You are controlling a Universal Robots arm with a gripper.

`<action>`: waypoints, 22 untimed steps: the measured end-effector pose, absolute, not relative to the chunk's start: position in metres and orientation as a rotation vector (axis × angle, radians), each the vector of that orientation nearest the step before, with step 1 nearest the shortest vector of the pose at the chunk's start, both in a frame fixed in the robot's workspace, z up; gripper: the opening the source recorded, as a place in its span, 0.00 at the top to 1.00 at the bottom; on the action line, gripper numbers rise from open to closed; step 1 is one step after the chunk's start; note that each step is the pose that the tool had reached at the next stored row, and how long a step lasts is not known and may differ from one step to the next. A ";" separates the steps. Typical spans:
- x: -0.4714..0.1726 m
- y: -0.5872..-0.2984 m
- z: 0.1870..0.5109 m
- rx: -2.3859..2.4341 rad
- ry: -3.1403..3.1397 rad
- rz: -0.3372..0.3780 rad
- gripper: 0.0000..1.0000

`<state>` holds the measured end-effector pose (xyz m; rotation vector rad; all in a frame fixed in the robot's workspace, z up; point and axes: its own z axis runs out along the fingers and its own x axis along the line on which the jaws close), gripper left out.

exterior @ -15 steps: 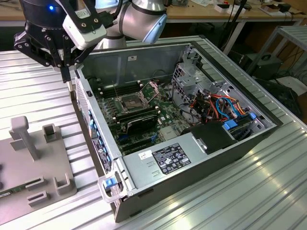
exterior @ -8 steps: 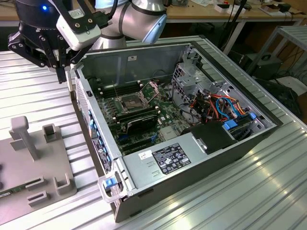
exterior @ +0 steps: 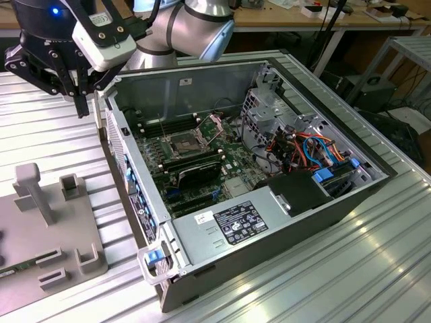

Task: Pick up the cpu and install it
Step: 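Reach for the cpu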

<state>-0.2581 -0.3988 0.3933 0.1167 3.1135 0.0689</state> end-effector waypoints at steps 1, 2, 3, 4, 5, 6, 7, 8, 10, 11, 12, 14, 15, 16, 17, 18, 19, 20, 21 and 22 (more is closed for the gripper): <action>-0.259 -0.399 0.393 0.117 3.113 0.069 0.89; -0.260 -0.399 0.393 0.117 3.113 0.069 0.89; -0.261 -0.399 0.393 0.117 3.113 0.069 0.89; -0.262 -0.399 0.393 0.116 3.113 0.069 0.89; -0.263 -0.399 0.393 0.117 3.114 0.069 0.89; -0.264 -0.399 0.393 0.116 3.113 0.069 0.89; -0.264 -0.399 0.393 0.117 3.114 0.069 0.89; -0.265 -0.399 0.393 0.117 3.113 0.069 0.89; -0.267 -0.399 0.393 0.117 3.113 0.069 0.89; -0.268 -0.399 0.393 0.117 3.113 0.069 0.89; -0.269 -0.399 0.393 0.117 3.113 0.069 0.89; -0.272 -0.399 0.393 0.117 3.114 0.069 0.89; -0.273 -0.399 0.393 0.117 3.113 0.069 0.89; -0.274 -0.399 0.393 0.117 3.113 0.069 0.89; -0.275 -0.399 0.393 0.117 3.113 0.069 0.89; -0.275 -0.399 0.393 0.117 3.113 0.069 0.89; -0.276 -0.399 0.393 0.117 3.114 0.069 0.89; -0.277 -0.399 0.393 0.117 3.113 0.069 0.89; -0.278 -0.399 0.393 0.117 3.113 0.069 0.89; -0.279 -0.399 0.393 0.117 3.113 0.069 0.89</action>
